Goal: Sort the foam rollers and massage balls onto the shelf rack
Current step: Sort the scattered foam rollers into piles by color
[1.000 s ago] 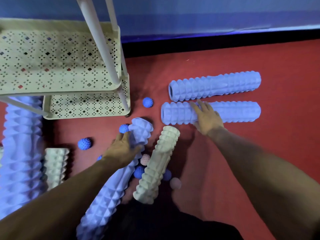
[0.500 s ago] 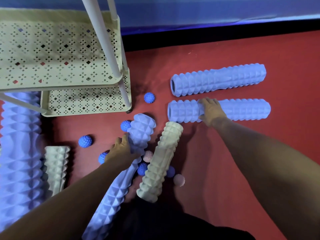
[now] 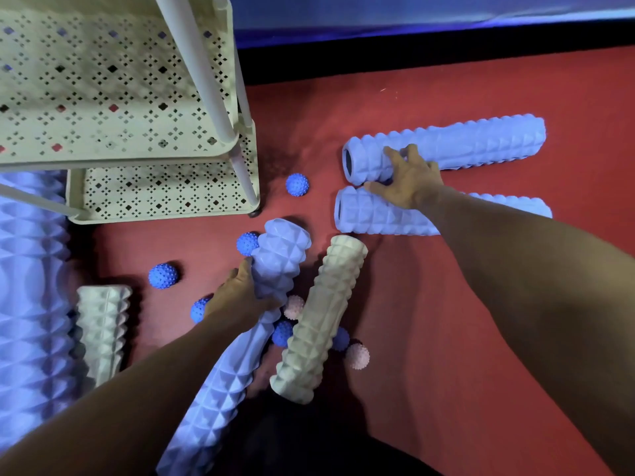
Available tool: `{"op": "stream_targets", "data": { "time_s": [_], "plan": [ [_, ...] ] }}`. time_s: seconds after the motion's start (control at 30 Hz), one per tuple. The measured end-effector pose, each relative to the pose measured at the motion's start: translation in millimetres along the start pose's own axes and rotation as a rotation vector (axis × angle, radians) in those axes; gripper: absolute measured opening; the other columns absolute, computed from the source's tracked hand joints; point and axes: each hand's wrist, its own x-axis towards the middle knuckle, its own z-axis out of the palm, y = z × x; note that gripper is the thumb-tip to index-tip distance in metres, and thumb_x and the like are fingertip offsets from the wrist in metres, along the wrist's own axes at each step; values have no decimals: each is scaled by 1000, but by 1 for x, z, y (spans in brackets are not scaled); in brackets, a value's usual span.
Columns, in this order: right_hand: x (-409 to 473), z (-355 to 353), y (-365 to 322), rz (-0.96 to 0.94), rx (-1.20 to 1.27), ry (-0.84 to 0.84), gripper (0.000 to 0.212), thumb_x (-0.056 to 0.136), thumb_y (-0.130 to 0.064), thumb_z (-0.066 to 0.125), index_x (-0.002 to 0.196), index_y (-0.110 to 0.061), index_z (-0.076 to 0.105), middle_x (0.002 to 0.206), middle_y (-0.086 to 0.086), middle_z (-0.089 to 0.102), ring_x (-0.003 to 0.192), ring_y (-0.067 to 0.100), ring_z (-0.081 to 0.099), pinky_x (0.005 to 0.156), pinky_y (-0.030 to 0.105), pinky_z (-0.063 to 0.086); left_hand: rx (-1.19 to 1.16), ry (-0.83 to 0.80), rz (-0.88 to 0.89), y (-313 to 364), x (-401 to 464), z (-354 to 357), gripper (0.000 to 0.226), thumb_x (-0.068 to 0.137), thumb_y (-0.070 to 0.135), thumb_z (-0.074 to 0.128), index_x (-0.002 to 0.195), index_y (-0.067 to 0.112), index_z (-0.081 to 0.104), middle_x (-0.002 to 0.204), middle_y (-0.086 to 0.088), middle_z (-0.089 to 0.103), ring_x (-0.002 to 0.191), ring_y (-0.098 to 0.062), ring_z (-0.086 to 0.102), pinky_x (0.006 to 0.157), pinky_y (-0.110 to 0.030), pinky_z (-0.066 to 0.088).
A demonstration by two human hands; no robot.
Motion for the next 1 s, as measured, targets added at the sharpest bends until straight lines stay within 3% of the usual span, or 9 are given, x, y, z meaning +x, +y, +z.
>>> {"op": "stream_targets", "data": {
  "time_s": [0.1,0.2,0.23,0.4,0.5,0.63,0.83,0.9,1.0],
  "plan": [
    [3,-11,8,0,-24,113,80,84,-74,51,149,-31,32,151,12,34,135,35,33,108,52,29,-14,-1,3,1,-1,0,107,75,42,83,156,18,18,143,-12,43,126,-32,49,100,-40,42],
    [17,-25,18,114,8,-38,95,76,-84,50,154,-46,10,167,-1,-2,153,28,2,116,60,15,-4,4,8,-1,0,1,105,75,45,82,156,20,19,141,-11,44,123,-32,51,98,-40,44],
    [21,-27,20,121,12,-92,100,74,-87,49,155,-47,6,167,-6,-5,154,25,-2,117,61,11,0,7,11,-1,0,1,105,75,46,81,155,20,19,140,-10,45,123,-32,51,98,-40,44],
    [31,-22,8,207,-72,-120,110,61,-96,48,153,-49,9,162,9,6,148,34,10,118,62,8,21,27,13,-2,-2,2,102,75,49,80,153,21,22,138,-10,45,120,-32,54,95,-41,45],
    [36,-16,2,167,-68,-65,108,59,-98,46,149,-42,24,163,6,2,152,30,-2,114,70,3,39,31,11,-3,-1,2,101,75,49,80,153,21,23,139,-10,46,119,-33,55,94,-41,46],
    [35,-6,-4,113,86,-120,105,62,-94,50,146,-33,28,153,-1,34,144,30,24,106,73,25,34,30,13,-4,0,3,101,75,51,80,153,23,23,142,-9,44,122,-32,54,96,-41,44],
    [30,9,-6,114,102,-129,128,43,-108,23,145,-31,29,147,1,44,139,32,35,107,65,31,20,22,6,-6,3,4,103,71,56,81,152,25,24,141,-6,45,123,-31,53,98,-45,46],
    [20,8,-7,111,123,-112,122,50,-105,26,149,-34,25,154,-1,37,144,30,29,110,66,28,-46,-4,-16,-6,1,3,108,62,62,81,149,30,25,136,-4,50,119,-31,55,97,-47,48],
    [-9,2,-13,102,103,-132,95,79,-87,39,156,-41,8,167,-11,-2,154,25,1,115,68,12,-169,-2,-25,-10,-2,1,116,45,72,71,145,37,25,128,-2,55,112,-28,59,91,-48,53]
  ]
}}
